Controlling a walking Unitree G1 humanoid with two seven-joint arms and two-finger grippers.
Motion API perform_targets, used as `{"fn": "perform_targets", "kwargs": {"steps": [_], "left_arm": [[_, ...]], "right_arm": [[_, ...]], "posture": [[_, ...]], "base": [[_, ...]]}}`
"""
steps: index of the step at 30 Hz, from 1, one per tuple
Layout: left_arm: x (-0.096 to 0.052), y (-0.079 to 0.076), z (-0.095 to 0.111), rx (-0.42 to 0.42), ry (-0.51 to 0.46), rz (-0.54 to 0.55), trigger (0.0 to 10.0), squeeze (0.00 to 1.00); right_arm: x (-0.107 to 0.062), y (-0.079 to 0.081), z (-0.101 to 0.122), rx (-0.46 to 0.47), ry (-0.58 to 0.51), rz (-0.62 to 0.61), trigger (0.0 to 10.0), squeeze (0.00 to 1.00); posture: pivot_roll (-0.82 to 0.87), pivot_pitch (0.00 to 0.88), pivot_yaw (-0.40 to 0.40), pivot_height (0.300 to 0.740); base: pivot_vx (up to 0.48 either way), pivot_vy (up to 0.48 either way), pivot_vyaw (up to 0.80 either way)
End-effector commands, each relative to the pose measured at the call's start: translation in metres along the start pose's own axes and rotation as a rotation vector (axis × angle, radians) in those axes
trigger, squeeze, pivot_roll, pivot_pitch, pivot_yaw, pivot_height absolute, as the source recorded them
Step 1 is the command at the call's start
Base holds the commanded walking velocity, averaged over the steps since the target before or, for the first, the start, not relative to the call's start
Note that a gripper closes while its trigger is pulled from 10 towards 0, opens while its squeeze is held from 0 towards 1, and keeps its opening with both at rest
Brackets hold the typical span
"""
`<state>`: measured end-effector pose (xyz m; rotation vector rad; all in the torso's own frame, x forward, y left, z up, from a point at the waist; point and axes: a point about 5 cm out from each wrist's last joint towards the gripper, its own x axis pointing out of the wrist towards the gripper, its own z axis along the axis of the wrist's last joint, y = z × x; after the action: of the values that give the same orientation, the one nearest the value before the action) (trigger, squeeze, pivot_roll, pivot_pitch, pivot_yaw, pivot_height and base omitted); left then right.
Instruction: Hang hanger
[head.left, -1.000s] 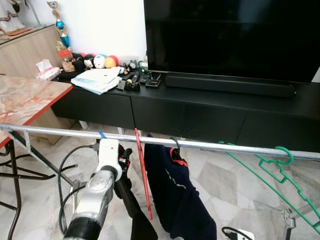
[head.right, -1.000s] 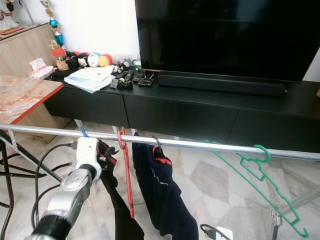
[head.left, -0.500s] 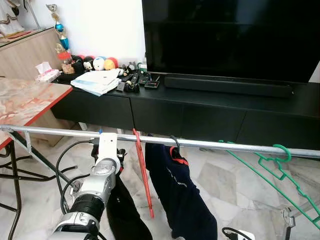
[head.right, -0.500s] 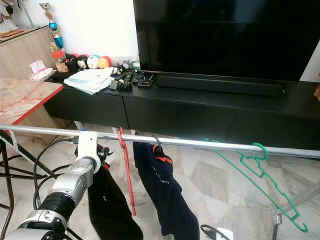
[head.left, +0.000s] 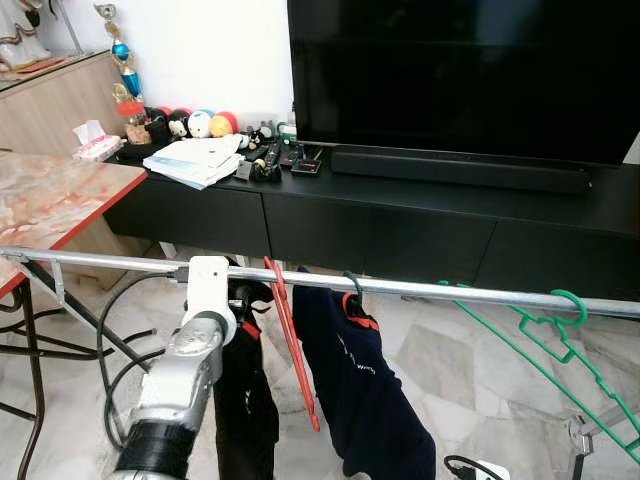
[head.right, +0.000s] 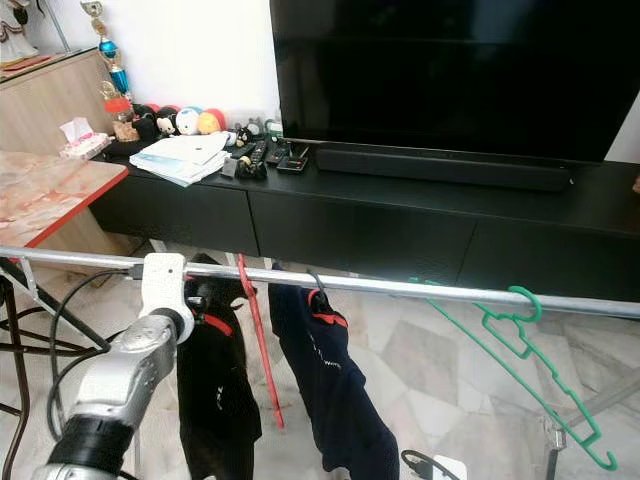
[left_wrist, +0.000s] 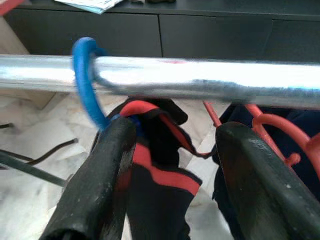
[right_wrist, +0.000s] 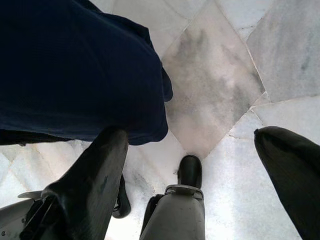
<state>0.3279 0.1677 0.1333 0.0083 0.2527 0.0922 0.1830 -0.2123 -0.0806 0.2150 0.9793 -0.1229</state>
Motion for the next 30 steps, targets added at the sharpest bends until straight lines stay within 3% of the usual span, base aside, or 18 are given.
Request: {"fn": "perform_targets", "kwargs": {"steps": [1,6,8,11,17,30], "left_arm": [[-0.010,0.004,0.006,0.028,-0.003,0.011,10.0,0.00],[-0.016,0.007,-0.003,0.062,0.056,0.021,10.0,0.00],[-0.012,0.017,-0.022,0.077,0.123,0.066,10.0,0.00],[-0.006,0.017,-0.034,0.059,0.156,0.038,10.0,0.00],[0.001,0.024,-0.043,0.081,0.214,0.065,10.0,0.00],[0.024,0.017,-0.057,-0.006,0.242,0.024,10.0,0.00]], "right_arm": [[0.000,0.002,-0.002,0.003,0.011,0.004,10.0,0.00],[0.000,0.002,-0.001,-0.001,0.012,0.005,10.0,0.00],[0.001,0.003,-0.001,-0.004,0.012,0.009,10.0,0.00],[0.001,0.004,-0.001,-0.002,0.010,0.010,10.0,0.00],[0.001,0.004,-0.002,0.006,0.008,0.007,10.0,0.00],[0.000,0.002,-0.004,0.003,0.012,0.003,10.0,0.00]], "posture": [[-0.04,0.007,0.062,0.740],[-0.04,0.000,0.063,0.740],[-0.04,0.000,0.064,0.740],[-0.05,0.000,0.069,0.740],[-0.06,0.000,0.075,0.740],[-0.07,0.003,0.061,0.740]], "base": [[0.000,0.000,0.00],[0.000,0.000,0.00],[0.000,0.000,0.00],[0.000,0.000,0.00],[0.000,0.000,0.00],[0.000,0.000,0.00]]}}
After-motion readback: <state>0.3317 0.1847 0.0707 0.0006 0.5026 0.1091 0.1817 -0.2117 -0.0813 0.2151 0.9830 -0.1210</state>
